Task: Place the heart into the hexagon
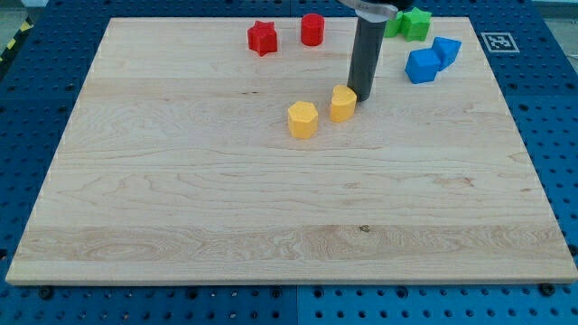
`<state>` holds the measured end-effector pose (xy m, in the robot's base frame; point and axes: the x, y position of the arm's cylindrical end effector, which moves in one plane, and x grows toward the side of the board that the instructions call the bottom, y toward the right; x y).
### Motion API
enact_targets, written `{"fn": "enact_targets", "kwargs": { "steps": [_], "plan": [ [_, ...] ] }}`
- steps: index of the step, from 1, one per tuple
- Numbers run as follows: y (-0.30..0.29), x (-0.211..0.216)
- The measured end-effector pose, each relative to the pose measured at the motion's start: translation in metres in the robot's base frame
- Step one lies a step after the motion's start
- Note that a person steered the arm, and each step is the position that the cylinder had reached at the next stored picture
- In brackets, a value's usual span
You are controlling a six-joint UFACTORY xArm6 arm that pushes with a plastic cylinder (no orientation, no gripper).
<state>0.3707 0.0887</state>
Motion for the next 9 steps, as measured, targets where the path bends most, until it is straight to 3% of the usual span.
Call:
{"fn": "enact_targets", "kwargs": {
  "steps": [6,9],
  "plan": [
    [-0.019,0.043],
    [-0.015,0.044]
  ]
}}
